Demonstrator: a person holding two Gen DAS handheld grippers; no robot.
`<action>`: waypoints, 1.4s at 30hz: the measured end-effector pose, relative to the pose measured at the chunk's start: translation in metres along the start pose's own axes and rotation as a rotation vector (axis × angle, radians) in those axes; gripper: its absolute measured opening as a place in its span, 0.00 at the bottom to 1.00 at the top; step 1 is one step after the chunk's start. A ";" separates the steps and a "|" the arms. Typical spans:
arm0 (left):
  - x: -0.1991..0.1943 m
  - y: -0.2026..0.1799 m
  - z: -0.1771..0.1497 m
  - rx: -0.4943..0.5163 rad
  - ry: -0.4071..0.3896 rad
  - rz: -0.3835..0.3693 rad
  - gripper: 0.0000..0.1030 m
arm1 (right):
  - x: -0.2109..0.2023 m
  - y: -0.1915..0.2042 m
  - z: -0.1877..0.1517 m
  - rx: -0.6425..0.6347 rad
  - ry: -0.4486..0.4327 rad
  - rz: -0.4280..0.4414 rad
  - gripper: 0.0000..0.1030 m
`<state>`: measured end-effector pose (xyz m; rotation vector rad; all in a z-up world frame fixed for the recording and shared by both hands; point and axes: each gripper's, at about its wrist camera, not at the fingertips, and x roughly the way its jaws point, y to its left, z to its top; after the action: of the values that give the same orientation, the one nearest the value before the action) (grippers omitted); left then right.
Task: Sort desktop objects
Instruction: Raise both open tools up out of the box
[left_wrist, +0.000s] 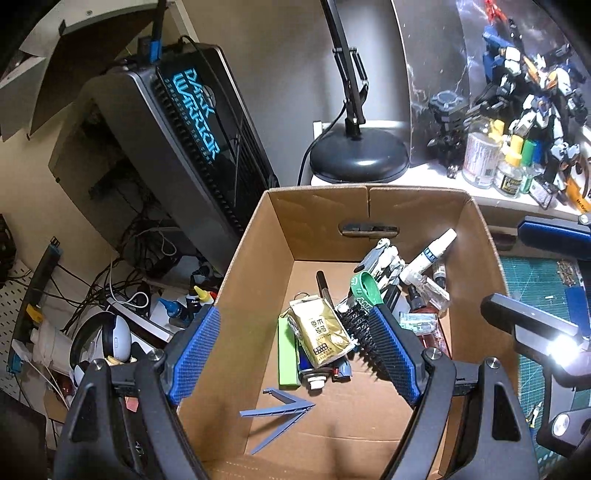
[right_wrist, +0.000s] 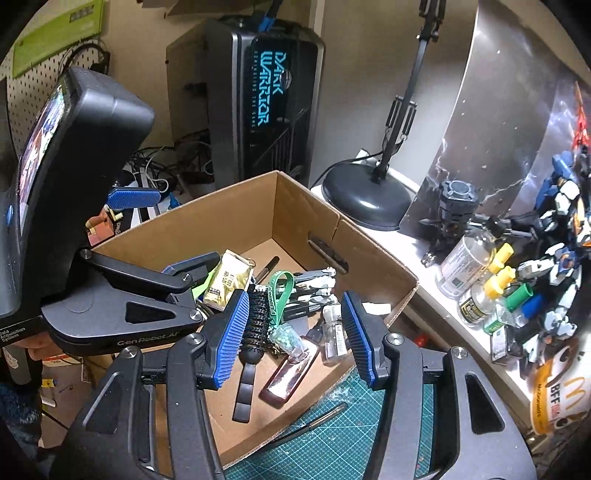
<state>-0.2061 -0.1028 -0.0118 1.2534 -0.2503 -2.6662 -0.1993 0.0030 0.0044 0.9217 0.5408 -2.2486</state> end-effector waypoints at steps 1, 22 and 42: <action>-0.004 0.000 0.000 -0.001 -0.007 0.001 0.81 | -0.003 0.001 0.000 -0.001 -0.004 -0.001 0.48; -0.076 0.008 -0.014 -0.033 -0.148 0.000 0.81 | -0.064 0.022 -0.007 -0.016 -0.099 -0.015 0.48; -0.150 0.000 -0.049 -0.053 -0.304 -0.017 0.81 | -0.130 0.048 -0.031 -0.045 -0.215 -0.011 0.48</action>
<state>-0.0745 -0.0706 0.0684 0.8345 -0.2091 -2.8506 -0.0800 0.0389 0.0723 0.6463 0.4971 -2.3005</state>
